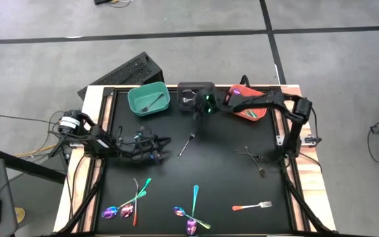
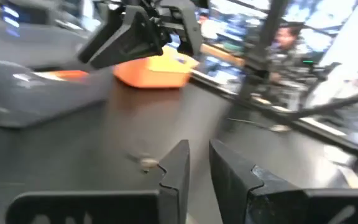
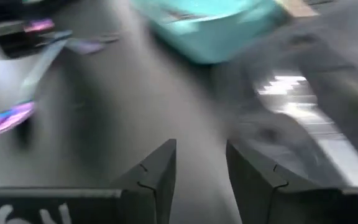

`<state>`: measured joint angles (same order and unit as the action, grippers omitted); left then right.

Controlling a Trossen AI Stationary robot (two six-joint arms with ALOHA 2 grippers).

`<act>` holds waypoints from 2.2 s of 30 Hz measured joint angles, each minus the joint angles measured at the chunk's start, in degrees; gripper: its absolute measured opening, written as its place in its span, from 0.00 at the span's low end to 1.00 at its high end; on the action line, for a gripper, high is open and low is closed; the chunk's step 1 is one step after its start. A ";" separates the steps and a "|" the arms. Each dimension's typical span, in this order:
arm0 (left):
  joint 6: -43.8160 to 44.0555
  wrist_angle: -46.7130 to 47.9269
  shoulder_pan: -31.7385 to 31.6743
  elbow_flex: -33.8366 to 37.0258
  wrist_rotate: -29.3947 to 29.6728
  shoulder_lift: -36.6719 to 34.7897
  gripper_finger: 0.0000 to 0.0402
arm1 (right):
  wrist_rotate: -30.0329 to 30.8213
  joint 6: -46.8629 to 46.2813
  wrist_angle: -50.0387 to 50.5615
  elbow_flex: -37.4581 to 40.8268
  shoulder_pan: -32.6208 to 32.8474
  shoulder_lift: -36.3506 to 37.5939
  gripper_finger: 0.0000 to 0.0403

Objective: Sort silverware by color (type)
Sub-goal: Put the black fork into the green bin

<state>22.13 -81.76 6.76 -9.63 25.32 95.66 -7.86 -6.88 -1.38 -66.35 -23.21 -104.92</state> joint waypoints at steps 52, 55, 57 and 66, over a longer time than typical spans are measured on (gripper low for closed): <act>-25.12 89.53 -23.38 -20.39 2.68 -44.62 0.21 | 29.59 24.78 -50.10 20.77 21.19 6.36 0.27; -28.41 83.45 -32.12 -20.40 -6.25 -43.08 0.21 | 34.73 26.16 -50.07 18.52 17.33 6.36 0.27; -28.17 82.01 -36.54 -20.47 -10.81 -41.95 0.21 | 35.14 22.18 -48.95 17.28 14.88 6.37 0.27; -24.41 82.76 -39.50 -18.71 -22.29 -36.24 0.21 | 21.24 0.47 -27.81 15.67 11.73 7.13 0.27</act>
<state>-2.28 1.01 -32.73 -28.35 3.03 59.41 13.38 -6.41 -29.19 -50.68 -11.49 -97.80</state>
